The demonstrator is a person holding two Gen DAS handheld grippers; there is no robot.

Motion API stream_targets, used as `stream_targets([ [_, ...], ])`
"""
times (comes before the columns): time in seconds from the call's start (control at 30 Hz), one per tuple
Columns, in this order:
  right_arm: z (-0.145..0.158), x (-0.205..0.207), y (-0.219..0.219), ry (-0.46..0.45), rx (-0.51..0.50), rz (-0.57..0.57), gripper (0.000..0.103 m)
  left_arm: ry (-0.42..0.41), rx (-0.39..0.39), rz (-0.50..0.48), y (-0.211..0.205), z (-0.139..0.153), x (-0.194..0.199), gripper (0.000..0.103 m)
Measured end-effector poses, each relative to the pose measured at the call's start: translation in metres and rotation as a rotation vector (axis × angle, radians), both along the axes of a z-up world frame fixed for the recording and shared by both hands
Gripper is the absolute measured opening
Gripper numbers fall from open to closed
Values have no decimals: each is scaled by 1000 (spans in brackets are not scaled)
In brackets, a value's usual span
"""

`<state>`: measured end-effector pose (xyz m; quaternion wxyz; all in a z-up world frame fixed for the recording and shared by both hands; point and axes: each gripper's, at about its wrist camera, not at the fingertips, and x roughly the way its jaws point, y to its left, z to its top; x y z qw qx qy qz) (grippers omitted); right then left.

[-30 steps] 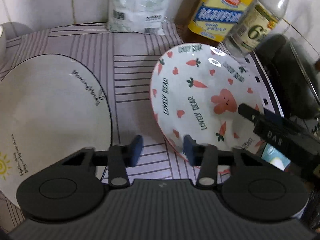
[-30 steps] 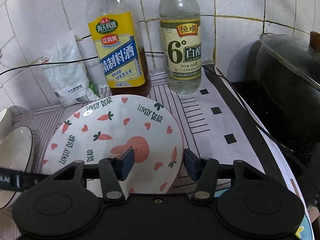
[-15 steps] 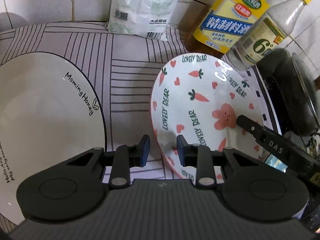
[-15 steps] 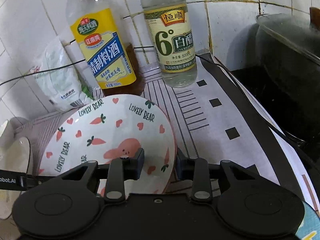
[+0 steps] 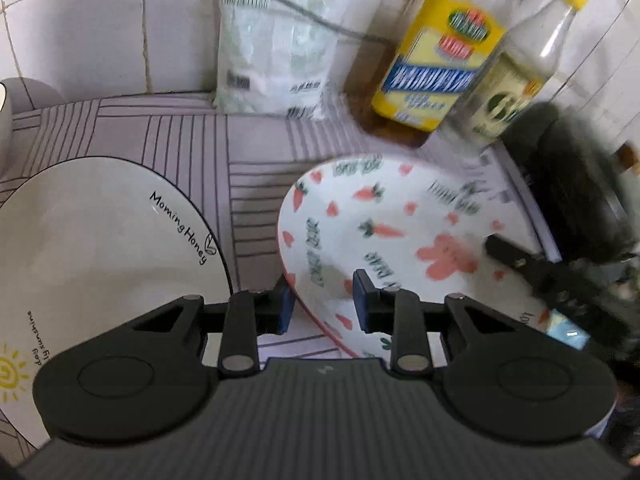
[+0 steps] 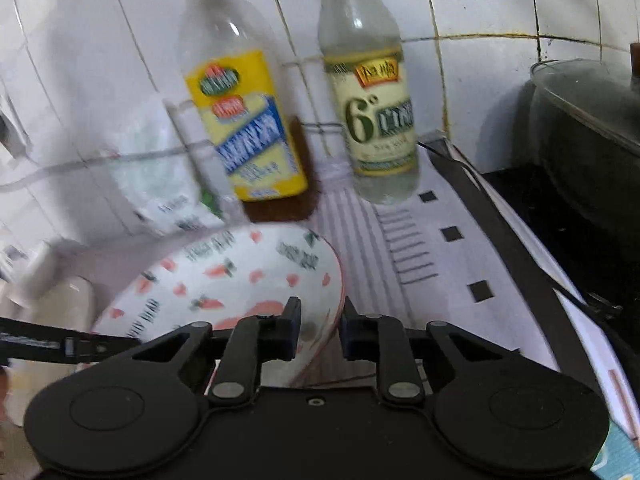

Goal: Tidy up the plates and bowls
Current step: 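Lift the bunny plate and lower it onto the white plate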

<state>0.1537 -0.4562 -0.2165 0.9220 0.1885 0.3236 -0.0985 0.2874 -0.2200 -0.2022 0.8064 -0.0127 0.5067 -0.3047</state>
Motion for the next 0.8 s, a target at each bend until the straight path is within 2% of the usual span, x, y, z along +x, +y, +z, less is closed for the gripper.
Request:
stream_targets([
  [0.13,7,-5,9,1,-26,29,23,-47,14,-18,11,14,-11,28],
  [0.3,15,-16,24,-23,-12,47,23,-52,28,-27,29,29,-22,28],
  [0.4,23,-24,36,-39,-16,61,23,-96,68,-48,39,37,-34,28],
  [0.8,57,-38,85,-89,-43,200,23,-84,63,69,103,70,-61,28],
])
